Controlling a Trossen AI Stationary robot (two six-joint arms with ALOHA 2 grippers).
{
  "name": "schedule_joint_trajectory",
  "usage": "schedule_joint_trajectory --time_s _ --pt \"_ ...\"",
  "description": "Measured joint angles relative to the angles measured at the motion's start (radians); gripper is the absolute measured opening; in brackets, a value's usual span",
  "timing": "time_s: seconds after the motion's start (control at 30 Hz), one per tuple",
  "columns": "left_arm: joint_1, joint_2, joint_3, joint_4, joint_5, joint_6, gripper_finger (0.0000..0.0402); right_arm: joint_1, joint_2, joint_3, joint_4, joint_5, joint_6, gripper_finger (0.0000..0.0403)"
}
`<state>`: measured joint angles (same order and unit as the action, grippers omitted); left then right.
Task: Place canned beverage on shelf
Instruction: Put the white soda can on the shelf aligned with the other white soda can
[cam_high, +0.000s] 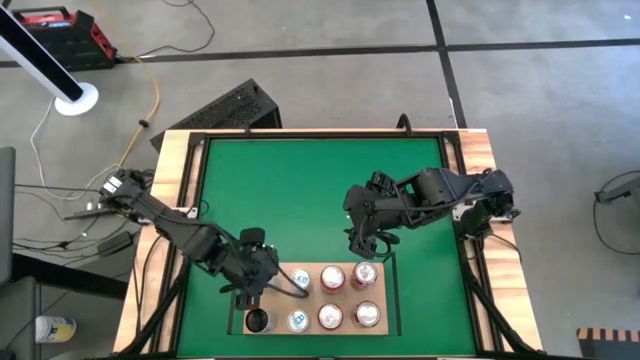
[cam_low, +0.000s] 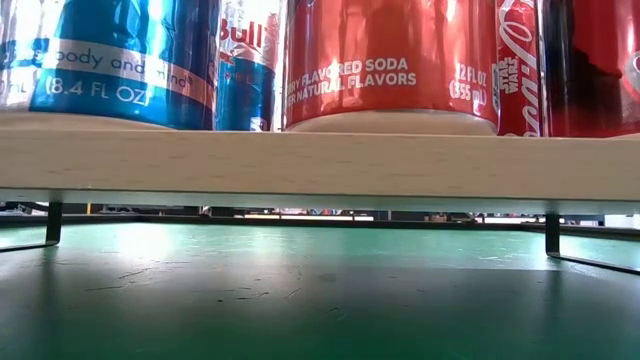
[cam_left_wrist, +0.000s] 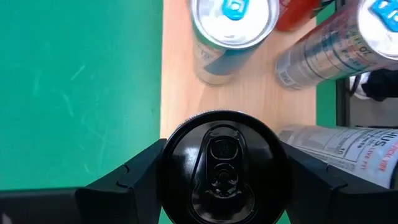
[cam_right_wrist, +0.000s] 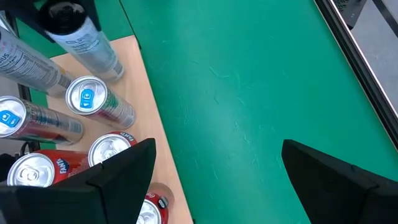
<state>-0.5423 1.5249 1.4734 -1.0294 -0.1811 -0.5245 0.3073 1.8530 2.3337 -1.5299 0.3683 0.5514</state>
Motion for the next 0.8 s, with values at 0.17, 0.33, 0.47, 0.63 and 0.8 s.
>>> schedule_joint_trajectory --time_s 0.17,0.33,0.47,0.63,0.8 --pt "-0.041 0.000 0.000 0.003 -0.042 -0.014 0.0230 0.000 0.000 0.000 0.000 -0.003 0.000 0.0372" --pt "-0.053 0.000 0.000 0.003 -0.052 -0.019 0.0230 0.000 0.000 0.000 0.000 -0.003 0.000 0.0372" --pt "-0.053 0.000 0.000 0.003 -0.052 -0.019 0.0230 0.000 0.000 0.000 0.000 -0.003 0.000 0.0372" --pt "-0.053 0.010 -0.001 0.003 -0.049 -0.009 0.0230 0.000 0.000 0.000 0.000 -0.003 -0.001 0.0372" --pt "-0.050 0.034 -0.002 0.010 -0.024 0.019 0.0230 0.001 0.000 0.000 0.000 -0.003 0.005 0.0372"
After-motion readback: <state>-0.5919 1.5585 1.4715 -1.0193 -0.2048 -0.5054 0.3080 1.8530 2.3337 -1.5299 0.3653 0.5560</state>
